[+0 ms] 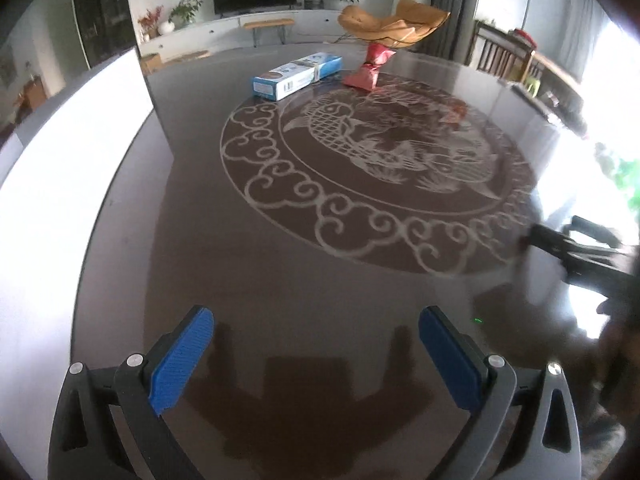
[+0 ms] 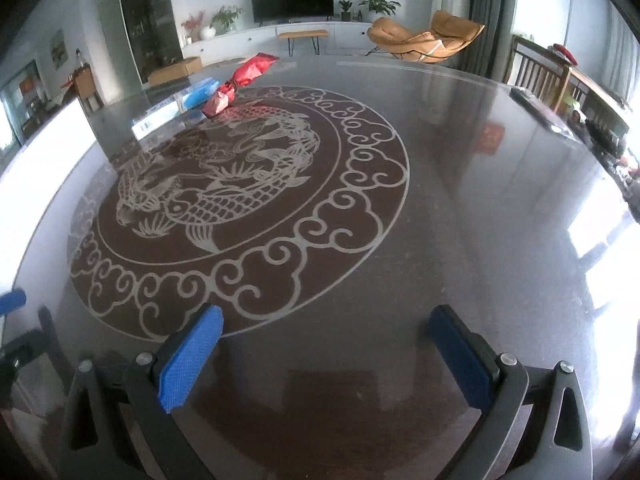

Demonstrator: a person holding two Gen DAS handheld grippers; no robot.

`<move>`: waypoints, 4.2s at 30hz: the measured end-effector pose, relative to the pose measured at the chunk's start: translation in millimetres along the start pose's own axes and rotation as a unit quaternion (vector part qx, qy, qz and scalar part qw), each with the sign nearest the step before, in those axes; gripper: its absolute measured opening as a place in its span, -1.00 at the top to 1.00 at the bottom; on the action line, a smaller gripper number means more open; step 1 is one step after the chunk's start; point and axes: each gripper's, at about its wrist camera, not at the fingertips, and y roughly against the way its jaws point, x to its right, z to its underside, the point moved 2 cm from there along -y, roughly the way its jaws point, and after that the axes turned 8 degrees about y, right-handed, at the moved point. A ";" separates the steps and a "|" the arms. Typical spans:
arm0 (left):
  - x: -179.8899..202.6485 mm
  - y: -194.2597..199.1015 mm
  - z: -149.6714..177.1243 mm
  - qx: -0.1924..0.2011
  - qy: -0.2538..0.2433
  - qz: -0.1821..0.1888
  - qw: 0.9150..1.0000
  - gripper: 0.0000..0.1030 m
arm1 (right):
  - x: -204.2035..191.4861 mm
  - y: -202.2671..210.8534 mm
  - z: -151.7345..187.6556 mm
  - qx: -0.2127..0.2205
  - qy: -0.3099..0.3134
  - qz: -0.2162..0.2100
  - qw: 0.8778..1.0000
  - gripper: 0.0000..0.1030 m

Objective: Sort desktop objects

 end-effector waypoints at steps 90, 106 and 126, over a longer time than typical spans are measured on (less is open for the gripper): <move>2.9 -26.5 -30.6 -0.004 -0.017 0.018 1.000 -1.00 | -11.7 -12.6 -1.1 0.005 0.006 -0.005 1.000 -1.00; -40.9 -75.4 -186.2 -0.033 0.008 0.062 0.998 -1.00 | -14.7 -13.0 -1.6 0.011 0.014 -0.017 1.000 -1.00; -1.7 -156.6 -245.9 -0.018 -0.039 0.026 0.999 -0.44 | -19.0 -7.6 -4.1 0.031 0.024 -0.005 0.999 -1.00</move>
